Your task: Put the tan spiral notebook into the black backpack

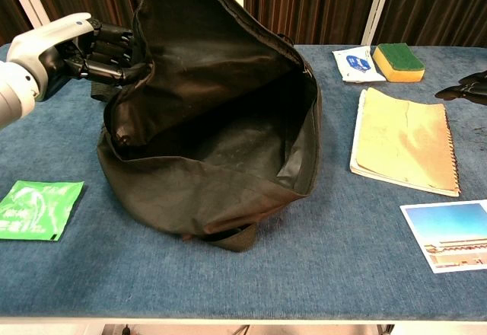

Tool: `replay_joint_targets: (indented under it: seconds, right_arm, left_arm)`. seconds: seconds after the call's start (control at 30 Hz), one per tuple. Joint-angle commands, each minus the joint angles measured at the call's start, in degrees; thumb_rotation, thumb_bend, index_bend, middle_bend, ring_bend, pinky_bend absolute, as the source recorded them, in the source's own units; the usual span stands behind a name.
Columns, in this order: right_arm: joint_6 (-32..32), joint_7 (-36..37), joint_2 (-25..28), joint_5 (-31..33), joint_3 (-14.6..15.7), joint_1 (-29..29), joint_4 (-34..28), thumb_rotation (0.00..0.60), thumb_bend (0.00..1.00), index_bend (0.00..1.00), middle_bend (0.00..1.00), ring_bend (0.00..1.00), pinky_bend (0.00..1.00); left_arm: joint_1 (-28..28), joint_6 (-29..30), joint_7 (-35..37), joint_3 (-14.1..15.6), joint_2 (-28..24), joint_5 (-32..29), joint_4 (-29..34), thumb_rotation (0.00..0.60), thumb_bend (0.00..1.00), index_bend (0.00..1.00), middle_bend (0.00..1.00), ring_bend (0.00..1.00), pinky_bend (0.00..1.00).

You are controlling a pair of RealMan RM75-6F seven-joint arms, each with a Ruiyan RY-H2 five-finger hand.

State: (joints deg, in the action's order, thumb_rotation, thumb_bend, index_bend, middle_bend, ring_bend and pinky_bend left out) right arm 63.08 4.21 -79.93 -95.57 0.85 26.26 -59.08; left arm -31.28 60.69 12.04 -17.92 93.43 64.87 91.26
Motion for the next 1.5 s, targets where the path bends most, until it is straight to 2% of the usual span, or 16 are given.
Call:
replay_joint_targets:
  seconds: [0.03,0.4,0.67,0.9,1.03,1.17,1.3,1.5]
  right_arm:
    - [0.5,0.4,-0.8,0.0,0.4,0.1,1.6,0.600,0.16,0.06,0.13,0.00,0.06]
    - [-0.1,5.8,-8.9,-1.8,1.9,3.1,14.6,0.600,0.16,0.06,0.15,0.00,0.06]
    - [3.4,10.0,-14.2,-4.3,3.7,4.2,23.0,0.600,0.16,0.06,0.15,0.00,0.06]
    - [6.4,13.3,-17.9,-5.4,4.6,5.0,27.8,0.600,0.19,0.07,0.17,0.00,0.06]
    - [7.1,14.6,-20.3,-5.7,4.8,5.9,30.4,0.600,0.30,0.07,0.18,0.00,0.06]
    - [7.1,15.8,-22.8,-4.7,3.8,6.9,32.2,0.600,0.45,0.07,0.18,0.00,0.06]
    - [6.9,16.4,-24.6,-4.0,2.8,8.7,33.2,0.600,0.50,0.07,0.18,0.00,0.06]
    - [2.6,14.8,-25.9,-2.1,1.2,12.1,32.3,0.600,0.68,0.06,0.15,0.00,0.06]
  left_arm:
    - [-0.2,-0.3,0.2,-0.1,-0.1,-0.4,-0.2,0.600,0.46,0.57,0.60,0.50,0.39]
    - [0.2,1.0,-0.7,0.4,-0.5,-1.1,0.9,0.600,0.46,0.57,0.60,0.50,0.39]
    - [0.2,1.1,-1.1,0.5,-0.4,-2.0,0.9,0.600,0.46,0.57,0.59,0.50,0.39]
    - [0.0,0.8,-0.7,0.5,-0.1,-2.0,0.5,0.600,0.46,0.57,0.59,0.50,0.39]
    - [0.0,0.8,-0.2,0.5,0.0,-1.9,0.4,0.600,0.46,0.57,0.59,0.50,0.39]
    - [0.1,0.9,0.1,0.5,-0.1,-1.7,0.3,0.600,0.46,0.57,0.59,0.50,0.39]
    - [0.1,0.9,0.2,0.5,-0.3,-1.7,0.3,0.600,0.46,0.57,0.59,0.50,0.39]
    - [0.1,1.1,0.8,0.2,-0.3,-1.7,0.1,0.600,0.46,0.57,0.59,0.50,0.39]
